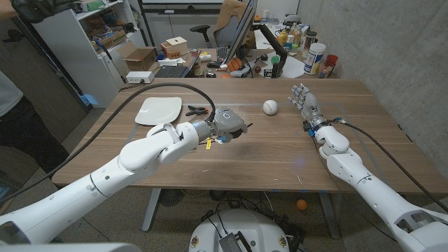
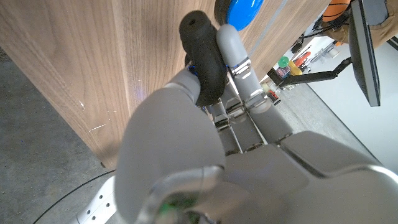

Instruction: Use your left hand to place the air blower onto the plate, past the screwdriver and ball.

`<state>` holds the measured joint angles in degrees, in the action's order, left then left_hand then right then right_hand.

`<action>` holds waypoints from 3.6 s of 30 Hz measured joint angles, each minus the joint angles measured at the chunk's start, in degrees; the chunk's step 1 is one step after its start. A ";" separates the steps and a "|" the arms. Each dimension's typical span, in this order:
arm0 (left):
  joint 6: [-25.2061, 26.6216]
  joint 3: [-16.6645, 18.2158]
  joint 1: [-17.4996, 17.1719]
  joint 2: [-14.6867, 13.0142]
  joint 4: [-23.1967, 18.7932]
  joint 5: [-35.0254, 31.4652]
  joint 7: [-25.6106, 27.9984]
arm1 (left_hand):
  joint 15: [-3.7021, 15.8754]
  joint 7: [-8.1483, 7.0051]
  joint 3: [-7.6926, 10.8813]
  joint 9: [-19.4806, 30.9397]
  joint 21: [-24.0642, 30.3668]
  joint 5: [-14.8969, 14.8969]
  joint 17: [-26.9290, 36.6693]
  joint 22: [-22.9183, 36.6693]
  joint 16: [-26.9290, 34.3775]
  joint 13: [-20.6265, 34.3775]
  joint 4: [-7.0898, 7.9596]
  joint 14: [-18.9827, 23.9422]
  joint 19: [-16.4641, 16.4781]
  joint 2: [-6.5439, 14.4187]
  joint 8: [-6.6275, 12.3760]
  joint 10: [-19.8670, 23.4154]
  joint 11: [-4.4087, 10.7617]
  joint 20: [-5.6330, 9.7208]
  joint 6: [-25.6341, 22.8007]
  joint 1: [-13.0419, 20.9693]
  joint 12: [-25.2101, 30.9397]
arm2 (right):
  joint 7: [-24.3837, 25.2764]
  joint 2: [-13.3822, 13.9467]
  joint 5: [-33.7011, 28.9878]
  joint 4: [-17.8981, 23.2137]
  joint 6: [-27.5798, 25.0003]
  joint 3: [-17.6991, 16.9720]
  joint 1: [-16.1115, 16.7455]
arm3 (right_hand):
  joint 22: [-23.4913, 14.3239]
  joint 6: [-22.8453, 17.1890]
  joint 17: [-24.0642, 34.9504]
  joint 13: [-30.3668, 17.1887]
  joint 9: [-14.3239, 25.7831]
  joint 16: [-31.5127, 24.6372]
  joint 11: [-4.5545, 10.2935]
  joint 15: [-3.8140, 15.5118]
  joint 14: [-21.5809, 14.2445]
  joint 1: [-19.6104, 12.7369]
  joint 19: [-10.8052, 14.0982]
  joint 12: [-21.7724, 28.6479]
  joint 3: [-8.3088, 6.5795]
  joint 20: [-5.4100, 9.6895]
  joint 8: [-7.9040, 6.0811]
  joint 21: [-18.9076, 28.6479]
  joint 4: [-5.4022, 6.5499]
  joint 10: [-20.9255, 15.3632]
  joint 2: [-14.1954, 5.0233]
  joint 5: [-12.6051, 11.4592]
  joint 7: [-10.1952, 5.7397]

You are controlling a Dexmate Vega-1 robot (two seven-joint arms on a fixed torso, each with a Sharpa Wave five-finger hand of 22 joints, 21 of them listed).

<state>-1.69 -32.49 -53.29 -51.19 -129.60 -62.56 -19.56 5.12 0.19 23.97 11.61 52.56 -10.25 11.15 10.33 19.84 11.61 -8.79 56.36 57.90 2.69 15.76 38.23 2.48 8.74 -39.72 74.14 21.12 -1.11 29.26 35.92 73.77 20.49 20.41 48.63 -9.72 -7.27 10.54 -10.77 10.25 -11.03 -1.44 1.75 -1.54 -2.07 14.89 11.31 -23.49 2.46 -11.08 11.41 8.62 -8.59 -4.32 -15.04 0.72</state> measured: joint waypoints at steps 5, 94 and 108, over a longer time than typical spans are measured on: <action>0.08 1.08 -0.31 -0.77 -0.16 0.25 0.00 | 0.00 -0.20 -0.29 0.00 0.23 0.01 0.00 0.00 -0.02 0.00 0.16 0.00 0.00 0.00 -0.09 0.33 0.33 0.00 -0.21 0.00 -0.50 | -0.10 0.00 -0.05 0.00 -0.04 0.02 -0.05 | 0.00 0.00 0.00 0.00 0.00 0.00 0.00 0.00 0.00 0.00 0.00 0.00 0.00 0.00 0.00 0.00 0.00 0.00 0.00 0.00 0.00; 11.21 7.94 -0.35 -9.80 12.66 3.57 14.24 | 0.39 -1.92 -0.54 0.00 1.52 0.01 0.46 0.01 -1.91 0.27 -0.08 0.40 -0.43 0.72 -1.41 1.64 1.63 -0.44 -1.96 0.35 -2.83 | -0.83 -1.38 -1.23 -3.27 -0.47 1.69 -2.83 | 0.00 0.00 -0.14 0.00 0.00 0.00 0.00 0.00 0.00 0.00 0.00 0.00 0.00 0.00 0.00 0.00 0.00 0.00 0.00 0.00 0.00; 16.19 8.29 -0.76 -10.78 13.98 4.92 15.39 | 0.39 -2.55 -0.54 -0.01 1.91 0.18 0.45 0.02 -1.92 0.30 -0.23 0.40 -0.44 0.80 -1.63 1.76 1.75 -0.45 -2.58 0.83 -3.14 | -0.82 -1.45 -1.38 -3.30 -0.65 1.95 -2.95 | 0.00 0.00 -0.14 0.00 0.00 0.00 0.00 0.03 -0.02 0.00 0.00 0.00 0.00 0.00 0.00 0.00 0.00 0.00 0.00 0.00 0.00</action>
<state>14.50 -24.20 -54.05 -61.98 -115.62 -57.64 -4.16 5.51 -2.35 23.44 11.60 54.47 -10.07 11.60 10.35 17.92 11.91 -9.02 56.76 57.45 3.49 14.13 39.99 4.23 8.29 -42.30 74.96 17.98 -1.93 27.81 34.54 70.47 19.84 22.36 45.68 -9.72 -7.27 10.40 -10.77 10.25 -11.03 -1.44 1.78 -1.56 -2.07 14.89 11.31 -23.49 2.46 -11.08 11.41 8.62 -8.59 -4.32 -15.04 0.72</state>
